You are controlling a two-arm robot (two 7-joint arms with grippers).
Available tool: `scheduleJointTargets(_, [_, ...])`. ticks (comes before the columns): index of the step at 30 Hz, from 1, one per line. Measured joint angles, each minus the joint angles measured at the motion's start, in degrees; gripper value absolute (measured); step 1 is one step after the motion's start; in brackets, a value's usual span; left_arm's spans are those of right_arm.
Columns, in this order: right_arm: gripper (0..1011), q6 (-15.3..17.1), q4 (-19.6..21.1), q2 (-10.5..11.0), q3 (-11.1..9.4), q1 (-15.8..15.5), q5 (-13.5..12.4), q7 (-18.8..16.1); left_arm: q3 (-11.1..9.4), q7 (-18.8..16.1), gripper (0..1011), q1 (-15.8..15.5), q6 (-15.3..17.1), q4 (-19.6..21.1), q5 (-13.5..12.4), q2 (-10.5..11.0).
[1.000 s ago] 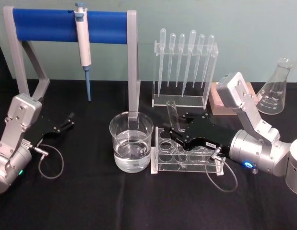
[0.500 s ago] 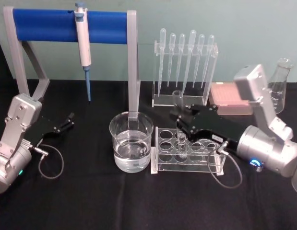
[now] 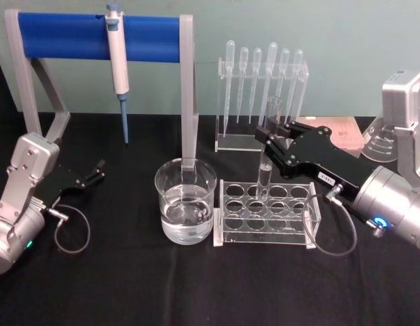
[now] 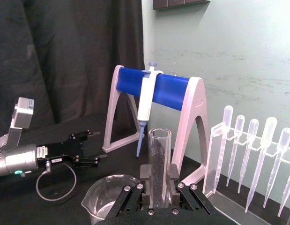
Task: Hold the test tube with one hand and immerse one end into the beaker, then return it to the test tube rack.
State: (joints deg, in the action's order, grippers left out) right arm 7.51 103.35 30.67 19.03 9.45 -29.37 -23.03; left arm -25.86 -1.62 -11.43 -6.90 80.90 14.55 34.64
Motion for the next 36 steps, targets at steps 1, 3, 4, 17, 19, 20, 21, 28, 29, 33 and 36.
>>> scheduleJointTargets(1, [224, 0.0, 0.0, 0.0, 0.0, 0.0, 0.0, 0.0, 0.0, 0.0, 1000, 0.0, 0.0, 0.0, 0.0, 0.0])
scheduleJointTargets(3, [224, 0.0, 0.0, 0.0, 0.0, 0.0, 0.0, 0.0, 0.0, 0.0, 1000, 0.0, 0.0, 0.0, 0.0, 0.0])
scheduleJointTargets(4, [224, 0.0, 0.0, 0.0, 0.0, 0.0, 0.0, 0.0, 0.0, 0.0, 1000, 0.0, 0.0, 0.0, 0.0, 0.0])
scheduleJointTargets(17, [224, 0.0, 0.0, 0.0, 0.0, 0.0, 0.0, 0.0, 0.0, 0.0, 1000, 0.0, 0.0, 0.0, 0.0, 0.0])
scheduleJointTargets(19, [224, 0.0, 0.0, 0.0, 0.0, 0.0, 0.0, 0.0, 0.0, 0.0, 1000, 0.0, 0.0, 0.0, 0.0, 0.0])
scheduleJointTargets(20, [224, 0.0, 0.0, 0.0, 0.0, 0.0, 0.0, -0.1, 0.0, 0.0, 1000, 0.0, 0.0, 0.0, 0.0, 0.0])
scheduleJointTargets(21, [224, 0.0, 0.0, 0.0, 0.0, 0.0, 0.0, -0.1, 0.0, 0.0, 1000, 0.0, 0.0, 0.0, 0.0, 0.0])
scheduleJointTargets(28, [224, -0.1, -0.1, 0.0, 0.0, 0.0, 0.0, -0.1, 0.0, 0.0, 1000, 0.0, 0.0, 0.0, 0.0, 0.0])
scheduleJointTargets(29, [224, -0.1, -0.1, 0.0, 0.0, 0.0, 0.0, -0.1, 0.0, 0.0, 1000, 0.0, 0.0, 0.0, 0.0, 0.0])
scheduleJointTargets(33, [224, -0.1, -0.1, 0.0, 0.0, 0.0, 0.1, -0.1, 0.0, 0.0, 1000, 0.0, 0.0, 0.0, 0.0, 0.0])
scheduleJointTargets(36, [224, -0.1, -0.1, 0.0, 0.0, 0.0, 0.1, -0.1, 0.0, 0.0, 1000, 0.0, 0.0, 0.0, 0.0, 0.0])
